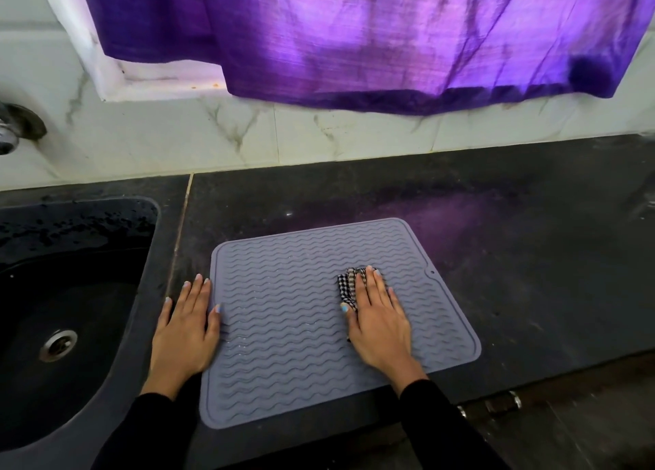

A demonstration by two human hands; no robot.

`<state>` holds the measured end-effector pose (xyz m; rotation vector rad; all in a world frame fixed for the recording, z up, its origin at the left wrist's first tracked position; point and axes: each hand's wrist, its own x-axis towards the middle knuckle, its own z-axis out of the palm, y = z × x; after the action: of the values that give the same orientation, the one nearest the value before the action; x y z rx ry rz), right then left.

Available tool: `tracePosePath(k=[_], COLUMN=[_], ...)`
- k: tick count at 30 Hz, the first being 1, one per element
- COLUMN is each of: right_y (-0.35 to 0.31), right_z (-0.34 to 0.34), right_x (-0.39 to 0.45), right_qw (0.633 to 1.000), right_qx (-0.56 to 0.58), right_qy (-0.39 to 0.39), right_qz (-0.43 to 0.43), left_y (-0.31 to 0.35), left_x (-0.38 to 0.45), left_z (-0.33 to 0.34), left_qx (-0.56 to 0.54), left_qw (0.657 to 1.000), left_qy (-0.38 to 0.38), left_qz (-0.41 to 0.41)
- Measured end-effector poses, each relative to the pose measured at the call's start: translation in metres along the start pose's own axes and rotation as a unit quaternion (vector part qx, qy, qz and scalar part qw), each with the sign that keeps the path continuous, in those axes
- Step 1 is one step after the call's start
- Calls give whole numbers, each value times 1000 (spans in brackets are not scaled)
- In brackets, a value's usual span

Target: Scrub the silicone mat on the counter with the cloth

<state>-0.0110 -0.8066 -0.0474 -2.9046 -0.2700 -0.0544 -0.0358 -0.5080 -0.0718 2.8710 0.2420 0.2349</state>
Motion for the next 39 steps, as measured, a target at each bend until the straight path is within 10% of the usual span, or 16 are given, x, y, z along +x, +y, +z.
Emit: tracePosePath(k=[4, 8, 9, 13, 17, 31, 32, 35, 36, 37, 39], right_y=[6, 10, 14, 20, 7, 15, 17, 45, 59, 66, 71], right_z=[-9, -49, -58, -59, -6, -5, -17, -57, -62, -67, -69], right_x=[13, 23, 24, 19, 8, 21, 22, 28, 28, 28, 26], right_qw=[980, 678, 671, 927, 997, 990, 954, 630, 591, 599, 755], right_qx=[190, 685, 684, 322, 19, 115, 264, 716, 744, 739, 592], right_qy=[-51, 15, 50, 81, 26, -4, 7, 57, 97, 124, 127], right_qz=[40, 266, 283, 173, 71, 82, 142, 295, 297, 283, 253], left_y=[1, 2, 2, 2, 1, -1, -1, -2, -1, -1, 0], left_x=[0, -2, -2, -1, -1, -1, -1, 0, -1, -1, -2], left_z=[-3, -6, -6, -4, -4, -2, -3, -4, -4, -4, -4], left_qx=[-7, -16, -17, -15, -14, 5, 3, -3, -3, -2, -3], left_qw=[1000, 1000, 1000, 1000, 1000, 1000, 1000, 1000, 1000, 1000, 1000], left_qy=[-7, -12, -12, -15, -13, -16, -17, -16, -15, -14, -11], left_qz=[-1, 1, -1, -5, -1, 3, 5, 6, 7, 7, 7])
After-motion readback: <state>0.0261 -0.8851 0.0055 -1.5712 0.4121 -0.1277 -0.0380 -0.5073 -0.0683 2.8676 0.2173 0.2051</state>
